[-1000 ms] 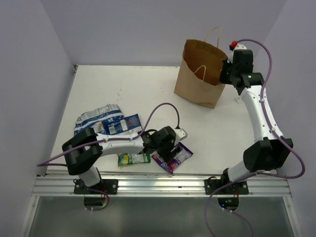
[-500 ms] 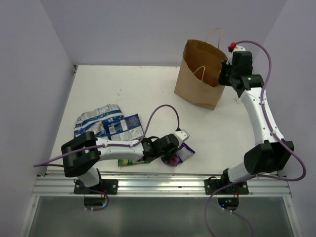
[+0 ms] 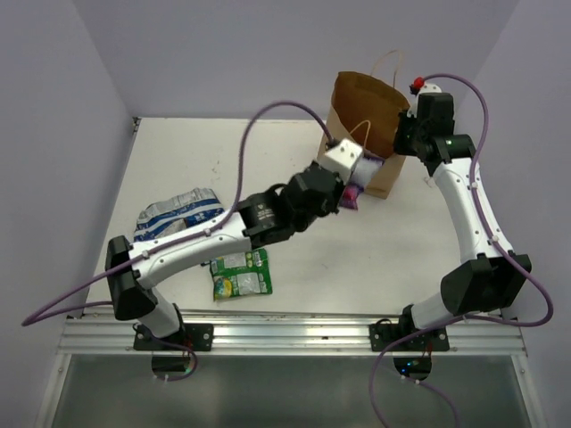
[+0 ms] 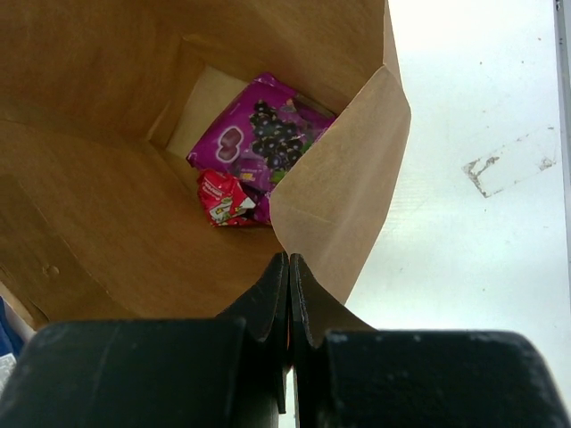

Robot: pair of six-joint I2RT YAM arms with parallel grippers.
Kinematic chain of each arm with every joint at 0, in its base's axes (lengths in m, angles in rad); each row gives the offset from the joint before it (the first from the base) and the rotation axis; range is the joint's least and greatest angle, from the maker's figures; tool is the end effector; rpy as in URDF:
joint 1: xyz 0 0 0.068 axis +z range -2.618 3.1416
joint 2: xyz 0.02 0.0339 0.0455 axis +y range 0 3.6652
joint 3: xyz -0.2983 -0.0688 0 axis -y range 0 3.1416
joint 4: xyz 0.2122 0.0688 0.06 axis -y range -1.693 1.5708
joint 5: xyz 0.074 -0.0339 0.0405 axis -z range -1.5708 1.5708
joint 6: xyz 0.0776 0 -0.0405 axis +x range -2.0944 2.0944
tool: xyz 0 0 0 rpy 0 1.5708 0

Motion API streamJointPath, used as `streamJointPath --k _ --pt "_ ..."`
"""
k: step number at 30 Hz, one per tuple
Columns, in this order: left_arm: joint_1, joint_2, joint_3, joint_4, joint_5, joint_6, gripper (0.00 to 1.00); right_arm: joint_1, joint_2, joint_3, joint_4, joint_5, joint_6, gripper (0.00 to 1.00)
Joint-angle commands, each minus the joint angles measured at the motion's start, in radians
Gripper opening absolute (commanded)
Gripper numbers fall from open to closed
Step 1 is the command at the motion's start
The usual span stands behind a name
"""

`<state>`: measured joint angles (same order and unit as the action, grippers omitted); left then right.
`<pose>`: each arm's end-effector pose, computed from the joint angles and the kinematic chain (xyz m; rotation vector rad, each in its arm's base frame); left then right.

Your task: Place the snacks into the paper bag

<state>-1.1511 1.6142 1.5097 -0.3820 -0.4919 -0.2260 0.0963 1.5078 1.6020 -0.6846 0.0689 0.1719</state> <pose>0.1867 -0.3285 0.3825 0.6196 1.9179 -0.3765 0.3316 0.0267 0.4066 0.1213 2.1573 0.0803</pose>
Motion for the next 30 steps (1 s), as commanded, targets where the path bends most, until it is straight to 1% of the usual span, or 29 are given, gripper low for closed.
streamJointPath --k 1,3,4,6,7,8,10,11,12,13,14,16,17,19,24,25,26,27,28,29,30 --pt "0.057 -0.060 0.156 0.263 -0.087 0.168 0.00 0.011 -0.023 0.016 -0.023 0.014 -0.006 0.00" --pt "0.085 -0.033 0.168 0.360 -0.051 0.215 0.00 0.013 -0.023 0.016 -0.023 0.012 -0.008 0.00" --pt "0.108 -0.024 0.168 0.471 -0.013 0.221 0.00 0.013 -0.020 0.016 -0.023 0.012 -0.008 0.00" --pt "0.128 0.015 0.161 0.572 0.019 0.266 0.00 0.017 -0.017 0.016 -0.023 0.014 -0.006 0.00" --pt "0.142 0.033 0.164 0.663 0.044 0.280 0.00 0.017 -0.015 0.016 -0.023 0.012 -0.006 0.00" --pt "0.146 0.058 0.199 0.689 0.058 0.304 0.00 0.019 -0.011 0.018 -0.023 0.012 -0.008 0.00" --pt "0.169 0.168 0.278 0.686 0.102 0.307 0.00 0.020 -0.008 0.019 -0.024 0.012 -0.006 0.00" --pt "0.178 0.212 0.375 0.680 0.116 0.303 0.00 0.020 -0.003 0.021 -0.024 0.011 -0.006 0.00" --pt "0.185 0.295 0.417 0.681 0.145 0.300 0.00 0.022 -0.003 0.021 -0.024 0.009 -0.006 0.00" --pt "0.197 0.334 0.456 0.695 0.165 0.300 0.00 0.023 0.000 0.021 -0.024 0.008 -0.006 0.00" --pt "0.203 0.416 0.545 0.695 0.179 0.298 0.00 0.025 0.000 0.021 -0.026 0.011 -0.006 0.00" --pt "0.218 0.499 0.654 0.665 0.188 0.298 0.00 0.026 0.002 0.018 -0.026 0.009 -0.008 0.00" --pt "0.223 0.568 0.747 0.655 0.190 0.297 0.00 0.029 0.002 0.018 -0.026 0.008 -0.006 0.00" --pt "0.243 0.608 0.793 0.660 0.193 0.298 0.00 0.031 0.005 0.018 -0.027 0.005 -0.008 0.00" --pt "0.298 0.619 0.768 0.667 0.158 0.264 0.00 0.033 0.009 0.022 -0.033 0.015 -0.014 0.00" --pt "0.316 0.618 0.765 0.666 0.151 0.261 0.09 0.033 0.014 0.022 -0.033 0.016 -0.015 0.00" --pt "0.324 0.613 0.756 0.670 0.151 0.260 0.29 0.034 0.017 0.029 -0.035 0.016 -0.014 0.00" --pt "0.332 0.609 0.748 0.675 0.148 0.258 0.55 0.034 0.022 0.032 -0.036 0.016 -0.015 0.00" --pt "0.343 0.601 0.739 0.689 0.145 0.264 0.94 0.034 0.029 0.035 -0.036 0.017 -0.017 0.00" --pt "0.344 0.581 0.721 0.698 0.141 0.272 1.00 0.034 0.034 0.039 -0.038 0.016 -0.017 0.00" --pt "0.347 0.570 0.716 0.701 0.147 0.278 1.00 0.034 0.035 0.044 -0.038 0.019 -0.017 0.00"
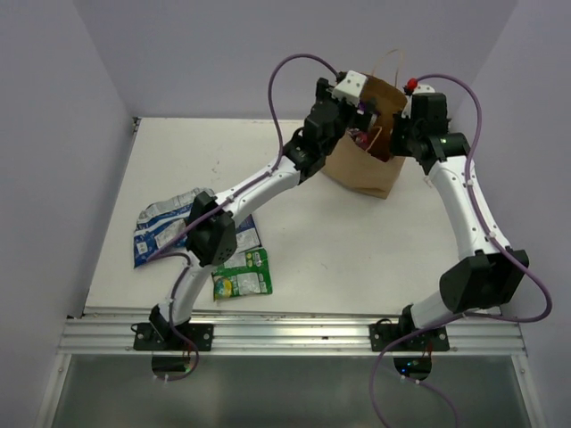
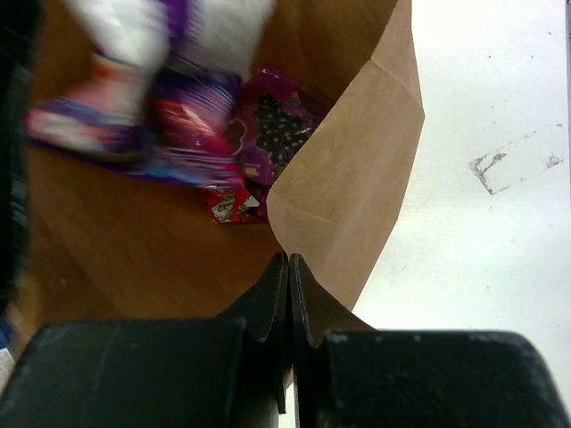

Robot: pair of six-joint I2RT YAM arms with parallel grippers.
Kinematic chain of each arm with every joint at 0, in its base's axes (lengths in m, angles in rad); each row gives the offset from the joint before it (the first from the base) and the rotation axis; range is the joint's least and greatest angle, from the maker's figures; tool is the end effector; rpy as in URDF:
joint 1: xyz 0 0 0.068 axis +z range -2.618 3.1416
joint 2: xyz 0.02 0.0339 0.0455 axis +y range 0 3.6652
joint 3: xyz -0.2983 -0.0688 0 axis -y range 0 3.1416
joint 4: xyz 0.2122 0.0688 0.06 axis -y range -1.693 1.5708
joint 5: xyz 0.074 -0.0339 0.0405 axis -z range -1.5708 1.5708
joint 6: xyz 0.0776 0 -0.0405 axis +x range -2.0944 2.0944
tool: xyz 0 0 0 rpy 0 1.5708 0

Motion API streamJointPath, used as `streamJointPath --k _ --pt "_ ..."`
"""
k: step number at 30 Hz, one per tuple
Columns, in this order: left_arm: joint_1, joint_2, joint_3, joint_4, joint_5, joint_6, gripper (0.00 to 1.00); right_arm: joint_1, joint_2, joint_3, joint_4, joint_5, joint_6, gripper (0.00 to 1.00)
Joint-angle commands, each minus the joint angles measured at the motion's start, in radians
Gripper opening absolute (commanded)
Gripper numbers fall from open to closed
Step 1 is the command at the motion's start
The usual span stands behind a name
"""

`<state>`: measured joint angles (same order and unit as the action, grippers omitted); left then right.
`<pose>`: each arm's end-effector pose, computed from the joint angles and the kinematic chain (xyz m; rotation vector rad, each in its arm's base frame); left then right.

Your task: Place the snacks into the paper bag

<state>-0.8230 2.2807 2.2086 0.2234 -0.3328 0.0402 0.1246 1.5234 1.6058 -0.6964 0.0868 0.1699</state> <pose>0.4103 -0.4051 0.4065 0.3403 1.3996 -0.4083 0.3343 0.0351 0.4016 0.0986 2.1808 0.0723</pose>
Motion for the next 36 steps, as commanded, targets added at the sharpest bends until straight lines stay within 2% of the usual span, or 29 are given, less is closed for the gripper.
streamJointPath --k 1,5,7,8,9,10,11,12,13,16,20,24,29,35,36 --pt "0.021 -0.105 0.017 0.090 -0.008 0.030 1.00 0.006 0.023 0.040 -0.026 -0.001 -0.015 0.00" --pt "0.025 -0.237 -0.058 0.024 -0.058 0.084 1.00 0.006 0.041 0.054 -0.031 -0.001 -0.017 0.00" --pt "0.027 -0.315 -0.183 -0.044 -0.194 0.130 1.00 0.006 0.043 0.059 -0.034 -0.001 -0.017 0.00" --pt "0.028 -0.402 -0.241 -0.068 -0.256 0.141 1.00 0.007 0.043 0.059 -0.035 -0.004 -0.017 0.00" --pt "0.038 -0.449 -0.313 -0.120 -0.372 0.144 1.00 0.007 0.043 0.059 -0.034 -0.004 -0.017 0.00" --pt "0.047 -0.496 -0.470 -0.157 -0.423 0.112 1.00 0.007 0.041 0.057 -0.034 -0.002 -0.017 0.00" --pt "0.061 -0.591 -0.557 -0.197 -0.472 0.071 1.00 0.007 0.040 0.055 -0.034 -0.001 -0.015 0.00" --pt "0.096 -0.639 -0.643 -0.311 -0.523 0.016 1.00 0.007 0.038 0.054 -0.034 -0.001 -0.017 0.00" --pt "0.123 -0.685 -0.790 -0.372 -0.528 -0.138 1.00 0.007 0.035 0.051 -0.034 -0.001 -0.017 0.00" --pt "0.235 -0.867 -1.039 -0.513 -0.514 -0.343 1.00 0.009 0.031 0.040 -0.029 -0.009 -0.015 0.00" --pt "0.366 -0.938 -1.188 -0.535 -0.430 -0.424 1.00 0.013 0.034 0.034 -0.026 -0.022 -0.010 0.00" --pt "0.478 -0.883 -1.236 -0.496 -0.362 -0.418 1.00 0.021 0.046 0.046 -0.025 -0.042 -0.004 0.00" --pt "0.593 -0.713 -1.233 -0.503 -0.269 -0.421 1.00 0.030 0.046 0.066 -0.029 -0.055 -0.004 0.00" --pt "0.645 -0.564 -1.238 -0.478 -0.146 -0.411 1.00 0.033 0.032 0.055 -0.028 -0.044 -0.013 0.00" --pt "0.659 -0.552 -1.228 -0.489 -0.134 -0.410 0.95 0.033 0.031 0.055 -0.026 -0.044 -0.013 0.00"
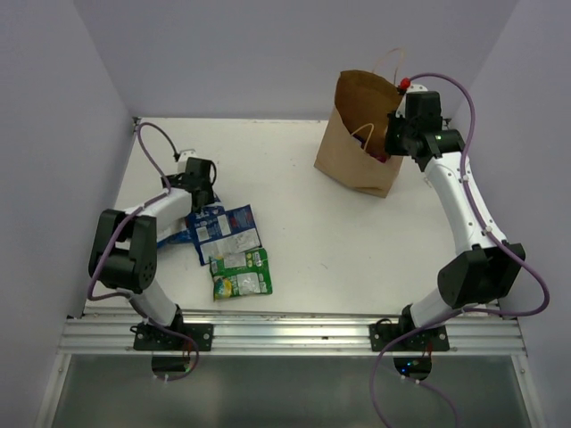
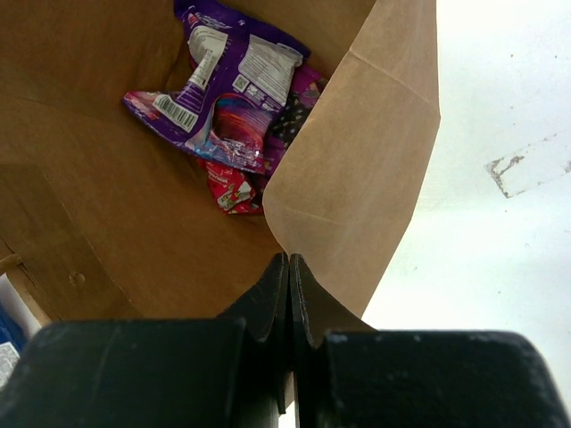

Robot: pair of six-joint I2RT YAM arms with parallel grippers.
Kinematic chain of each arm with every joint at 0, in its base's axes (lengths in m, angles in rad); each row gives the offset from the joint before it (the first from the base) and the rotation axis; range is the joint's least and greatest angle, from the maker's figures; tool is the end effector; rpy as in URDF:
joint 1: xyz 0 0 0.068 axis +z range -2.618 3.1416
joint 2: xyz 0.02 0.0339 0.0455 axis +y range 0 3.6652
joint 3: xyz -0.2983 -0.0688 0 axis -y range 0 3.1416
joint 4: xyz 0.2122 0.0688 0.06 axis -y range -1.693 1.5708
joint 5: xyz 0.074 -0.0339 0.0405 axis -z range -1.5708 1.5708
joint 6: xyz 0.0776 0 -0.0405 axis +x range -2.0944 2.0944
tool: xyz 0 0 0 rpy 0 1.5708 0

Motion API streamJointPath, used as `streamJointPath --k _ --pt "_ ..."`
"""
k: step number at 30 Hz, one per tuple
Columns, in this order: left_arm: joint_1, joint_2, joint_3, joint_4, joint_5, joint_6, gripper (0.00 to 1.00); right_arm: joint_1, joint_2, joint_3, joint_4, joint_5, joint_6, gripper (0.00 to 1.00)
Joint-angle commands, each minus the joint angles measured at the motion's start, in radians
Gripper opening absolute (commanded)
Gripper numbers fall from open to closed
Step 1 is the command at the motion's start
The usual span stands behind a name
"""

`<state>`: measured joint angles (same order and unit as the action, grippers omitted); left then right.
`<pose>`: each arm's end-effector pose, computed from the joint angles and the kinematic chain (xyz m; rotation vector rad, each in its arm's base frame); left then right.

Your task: Place the snacks into the paper bag

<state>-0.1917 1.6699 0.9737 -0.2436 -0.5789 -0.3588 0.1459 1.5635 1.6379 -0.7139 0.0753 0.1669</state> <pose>0.3348 -0.0217 0.2081 -0.4235 2.3215 0.4648 0.3436 0.0446 0.3971 0.0650 2.2087 0.0907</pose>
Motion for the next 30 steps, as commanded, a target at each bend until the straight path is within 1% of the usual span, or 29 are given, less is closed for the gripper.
streamJointPath --k 1,2,3,4,7,8,10,11,12,13,14,15,16,17,18,19,20,21,22,23,24,25,26,27,28,29,30 --pt "0.029 0.065 0.006 -0.023 0.123 -0.005 0.82 0.012 -0.014 0.022 -0.012 -0.028 -0.013 0.00" --pt "0.029 0.057 0.005 -0.020 0.131 -0.003 0.61 0.012 -0.014 0.020 -0.012 -0.022 -0.013 0.00" --pt "0.028 0.045 -0.001 -0.013 0.128 -0.008 0.11 0.012 -0.019 0.020 -0.012 -0.019 -0.017 0.00" --pt "0.029 0.013 0.000 -0.014 0.116 -0.012 0.00 0.012 -0.023 0.017 -0.013 -0.014 -0.020 0.00" --pt "0.029 -0.027 0.040 -0.014 0.105 0.021 0.00 0.012 -0.033 0.007 -0.012 -0.003 -0.024 0.00" --pt "0.029 -0.027 0.065 -0.041 0.102 0.030 0.00 0.012 -0.034 0.005 -0.013 0.001 -0.023 0.00" --pt "0.029 -0.029 0.155 -0.071 0.109 0.044 0.00 0.012 -0.039 0.003 -0.016 0.003 -0.026 0.00" --pt "0.029 -0.035 0.193 -0.106 0.146 0.041 0.00 0.012 -0.037 0.003 -0.016 0.006 -0.026 0.00" --pt "0.026 -0.044 0.279 -0.117 0.174 0.026 0.00 0.012 -0.039 0.005 -0.018 0.007 -0.026 0.00" --pt "0.026 -0.071 0.322 -0.117 0.212 0.014 0.00 0.012 -0.043 0.008 -0.019 0.012 -0.029 0.00" --pt "0.026 -0.085 0.365 -0.088 0.323 0.003 0.00 0.012 -0.043 0.011 -0.021 0.017 -0.030 0.00" --pt "0.025 -0.097 0.454 -0.065 0.387 -0.021 0.00 0.012 -0.043 0.011 -0.021 0.020 -0.032 0.00" --pt "0.021 -0.102 0.503 -0.040 0.449 -0.034 0.00 0.012 -0.042 0.013 -0.021 0.021 -0.032 0.00" --pt "0.008 -0.095 0.555 -0.002 0.556 -0.042 0.00 0.012 -0.039 0.013 -0.022 0.020 -0.032 0.00" --pt "-0.006 -0.057 0.680 0.010 0.618 -0.049 0.00 0.012 -0.037 0.016 -0.021 0.018 -0.032 0.00" --pt "-0.020 -0.029 0.747 0.026 0.692 -0.054 0.00 0.012 -0.037 0.016 -0.022 0.015 -0.032 0.00" --pt "-0.044 -0.001 0.811 0.058 0.838 -0.064 0.00 0.012 -0.034 0.017 -0.022 0.017 -0.032 0.00" --pt "-0.057 0.060 0.927 0.088 0.913 -0.106 0.00 0.012 -0.034 0.019 -0.022 0.015 -0.032 0.00" --pt "-0.072 0.086 0.974 0.127 0.986 -0.133 0.00 0.012 -0.034 0.017 -0.022 0.018 -0.032 0.00" --pt "-0.103 0.114 1.014 0.227 1.111 -0.167 0.00 0.012 -0.034 0.019 -0.025 0.018 -0.030 0.00" --pt "-0.118 0.164 1.066 0.327 1.166 -0.257 0.00 0.012 -0.034 0.016 -0.022 0.015 -0.032 0.00" --pt "-0.136 0.191 1.089 0.402 1.210 -0.310 0.00 0.012 -0.034 0.014 -0.022 0.015 -0.030 0.00" --pt "-0.172 0.217 1.120 0.563 1.273 -0.368 0.00 0.012 -0.034 0.013 -0.022 0.015 -0.030 0.00" --pt "-0.184 0.275 1.131 0.652 1.298 -0.510 0.00 0.012 -0.033 0.010 -0.022 0.014 -0.029 0.00" --pt "-0.198 0.307 1.138 0.752 1.320 -0.591 0.00 0.012 -0.034 0.008 -0.021 0.015 -0.029 0.00" --pt "-0.221 0.342 1.174 0.924 1.346 -0.740 0.00 0.012 -0.033 0.007 -0.019 0.015 -0.029 0.00" --pt "-0.230 0.417 1.200 0.995 1.352 -0.803 0.00 0.012 -0.030 0.004 -0.019 0.012 -0.032 0.00"
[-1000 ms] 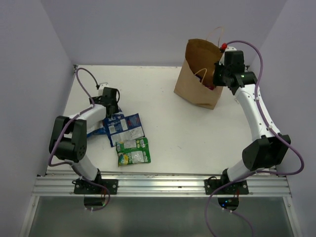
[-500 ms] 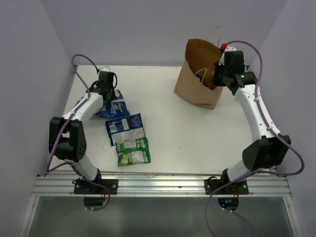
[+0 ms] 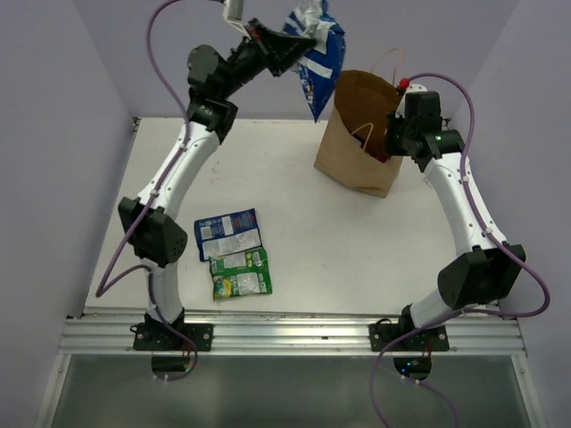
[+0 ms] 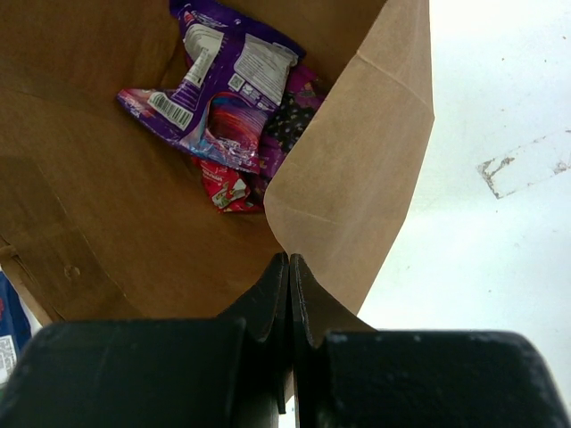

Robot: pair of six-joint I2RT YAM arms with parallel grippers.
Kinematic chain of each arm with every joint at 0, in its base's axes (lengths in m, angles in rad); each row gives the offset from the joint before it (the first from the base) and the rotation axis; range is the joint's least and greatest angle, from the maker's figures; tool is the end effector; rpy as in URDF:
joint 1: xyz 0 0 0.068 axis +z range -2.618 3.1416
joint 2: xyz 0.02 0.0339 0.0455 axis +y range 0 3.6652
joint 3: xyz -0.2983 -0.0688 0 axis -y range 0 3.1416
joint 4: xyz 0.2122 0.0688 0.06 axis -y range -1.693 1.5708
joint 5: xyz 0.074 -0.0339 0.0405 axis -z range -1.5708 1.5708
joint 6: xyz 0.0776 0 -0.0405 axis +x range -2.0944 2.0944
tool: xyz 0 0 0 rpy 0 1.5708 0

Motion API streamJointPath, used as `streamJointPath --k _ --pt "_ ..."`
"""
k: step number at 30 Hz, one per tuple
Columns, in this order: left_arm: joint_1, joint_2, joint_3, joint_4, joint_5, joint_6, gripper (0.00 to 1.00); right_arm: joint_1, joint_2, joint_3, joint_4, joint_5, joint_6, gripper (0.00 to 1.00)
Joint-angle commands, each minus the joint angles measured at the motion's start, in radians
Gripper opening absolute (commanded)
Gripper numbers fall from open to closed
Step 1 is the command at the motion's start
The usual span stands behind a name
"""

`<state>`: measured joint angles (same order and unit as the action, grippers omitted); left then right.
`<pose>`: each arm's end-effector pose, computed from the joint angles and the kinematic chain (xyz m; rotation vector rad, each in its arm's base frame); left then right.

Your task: Place the snacks into the paper bag

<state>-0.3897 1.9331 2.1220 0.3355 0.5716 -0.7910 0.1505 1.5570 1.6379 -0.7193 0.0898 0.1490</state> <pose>0.3942 -0.2073 0.5609 0.3317 1.1960 -1.3372 0.3412 0.0447 0.3986 0.0482 2.2065 0.0676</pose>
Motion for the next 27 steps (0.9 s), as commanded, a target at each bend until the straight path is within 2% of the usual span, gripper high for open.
streamJointPath --k 1,2,5,10,16,17,21,24,27 --pt "-0.050 0.193 0.087 0.463 0.206 -0.420 0.00 0.009 -0.023 0.003 -0.012 -0.002 -0.012 0.00" --pt "-0.061 0.229 0.166 0.514 0.214 -0.488 0.00 0.009 -0.020 0.003 -0.012 -0.004 -0.011 0.00" --pt "-0.098 0.348 0.272 0.525 0.232 -0.548 0.00 0.009 -0.018 0.003 -0.012 -0.005 -0.011 0.00" --pt "-0.120 0.371 0.185 0.583 0.223 -0.593 0.00 0.009 -0.018 0.005 -0.012 -0.012 -0.012 0.00" --pt "-0.121 0.353 0.128 0.462 0.156 -0.508 0.00 0.009 -0.014 0.007 -0.011 -0.018 -0.011 0.00" --pt "-0.121 0.362 0.136 0.461 0.142 -0.513 0.00 0.009 -0.015 0.005 -0.009 -0.019 -0.011 0.00" --pt "-0.123 0.458 0.320 0.375 0.123 -0.566 0.00 0.011 -0.014 0.003 -0.008 -0.019 -0.009 0.00" --pt "-0.135 0.458 0.280 0.453 0.117 -0.619 0.00 0.012 -0.011 0.005 -0.005 -0.028 -0.008 0.00" --pt "-0.166 0.489 0.341 0.455 0.142 -0.614 0.00 0.017 -0.006 0.008 -0.006 -0.035 -0.006 0.00"
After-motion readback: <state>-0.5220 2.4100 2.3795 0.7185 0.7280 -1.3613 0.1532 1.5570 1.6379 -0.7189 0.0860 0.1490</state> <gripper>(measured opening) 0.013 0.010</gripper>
